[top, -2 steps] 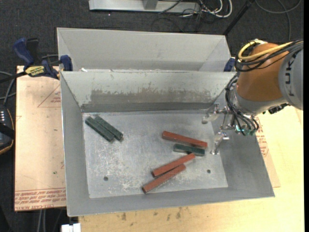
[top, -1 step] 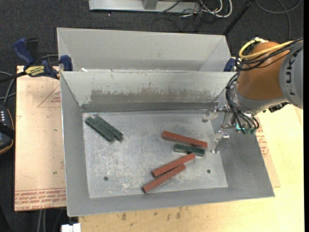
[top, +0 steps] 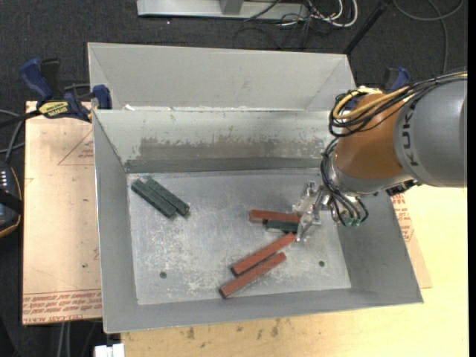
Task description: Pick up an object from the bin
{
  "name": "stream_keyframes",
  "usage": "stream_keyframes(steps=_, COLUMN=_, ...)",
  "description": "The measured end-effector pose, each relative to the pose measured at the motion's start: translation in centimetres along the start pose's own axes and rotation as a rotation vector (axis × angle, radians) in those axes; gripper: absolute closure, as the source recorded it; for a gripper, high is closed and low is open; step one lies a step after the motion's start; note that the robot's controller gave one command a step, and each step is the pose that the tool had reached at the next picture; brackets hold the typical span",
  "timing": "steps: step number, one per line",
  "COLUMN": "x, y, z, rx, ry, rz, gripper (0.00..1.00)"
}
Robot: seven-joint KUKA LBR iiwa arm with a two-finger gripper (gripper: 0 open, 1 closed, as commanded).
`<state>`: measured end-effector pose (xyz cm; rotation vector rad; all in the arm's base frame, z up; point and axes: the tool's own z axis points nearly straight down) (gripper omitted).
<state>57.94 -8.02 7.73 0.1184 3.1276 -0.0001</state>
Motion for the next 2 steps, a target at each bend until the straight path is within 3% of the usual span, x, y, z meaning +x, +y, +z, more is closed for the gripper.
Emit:
stream_keyframes(steps=1, x=0.0, y=0.0, z=0.0, rx=0.0, ry=0.0, rz=0.0, gripper=1.0)
stream_keyframes(steps=2, x=1.2, y=0.3, z=-12.6, rx=0.0, ry=0.009, rz=-0.029, gripper=1.0)
